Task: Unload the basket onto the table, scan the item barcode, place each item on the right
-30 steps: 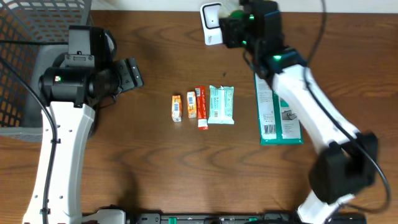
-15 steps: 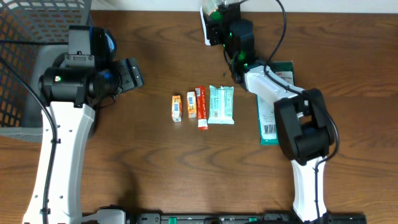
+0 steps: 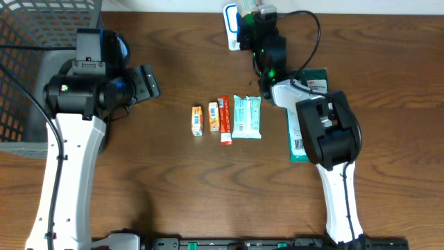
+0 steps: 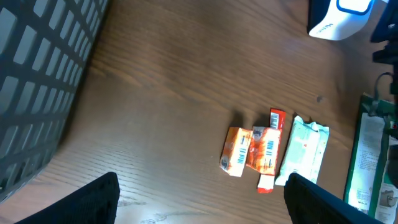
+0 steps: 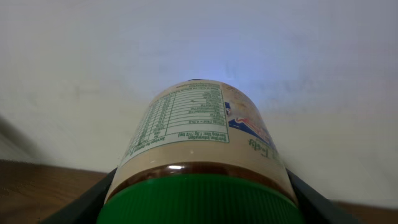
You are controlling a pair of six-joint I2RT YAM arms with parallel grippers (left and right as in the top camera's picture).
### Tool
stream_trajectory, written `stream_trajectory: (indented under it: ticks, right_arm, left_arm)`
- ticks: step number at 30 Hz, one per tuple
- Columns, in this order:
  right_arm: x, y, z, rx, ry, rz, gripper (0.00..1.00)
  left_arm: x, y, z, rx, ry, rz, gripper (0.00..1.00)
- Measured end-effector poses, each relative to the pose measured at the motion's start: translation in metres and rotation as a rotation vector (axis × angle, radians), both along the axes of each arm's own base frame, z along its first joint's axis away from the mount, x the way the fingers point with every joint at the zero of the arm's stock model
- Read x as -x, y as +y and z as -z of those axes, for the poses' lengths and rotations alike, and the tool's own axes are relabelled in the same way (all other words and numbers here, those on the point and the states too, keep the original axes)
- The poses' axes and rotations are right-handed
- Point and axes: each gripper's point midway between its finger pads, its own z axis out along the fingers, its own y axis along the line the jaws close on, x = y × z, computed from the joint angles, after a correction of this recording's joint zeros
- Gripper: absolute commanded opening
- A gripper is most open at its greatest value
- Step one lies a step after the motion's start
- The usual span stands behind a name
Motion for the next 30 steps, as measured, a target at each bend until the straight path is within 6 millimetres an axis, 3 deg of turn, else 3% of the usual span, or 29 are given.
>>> stream_trajectory:
  ticks: [4,17,30]
  right_arm:
    - [-0.001,-0.003,0.007,0.0,0.009,0.005,0.01]
    - [0.002,0.003,-0.021,-0.036,-0.098,-0.036,0.01]
    - [0.008,0.019,-0.021,-0.018,-0.069,-0.161,0.01]
  left_arm:
    - [0.0,0.0,0.0,0.0,0.0,0.0,0.85]
    - [0.0,0.0,0.0,0.0,0.0,0.0,0.85]
    - [0.0,0.0,0.0,0.0,0.0,0.0,0.85]
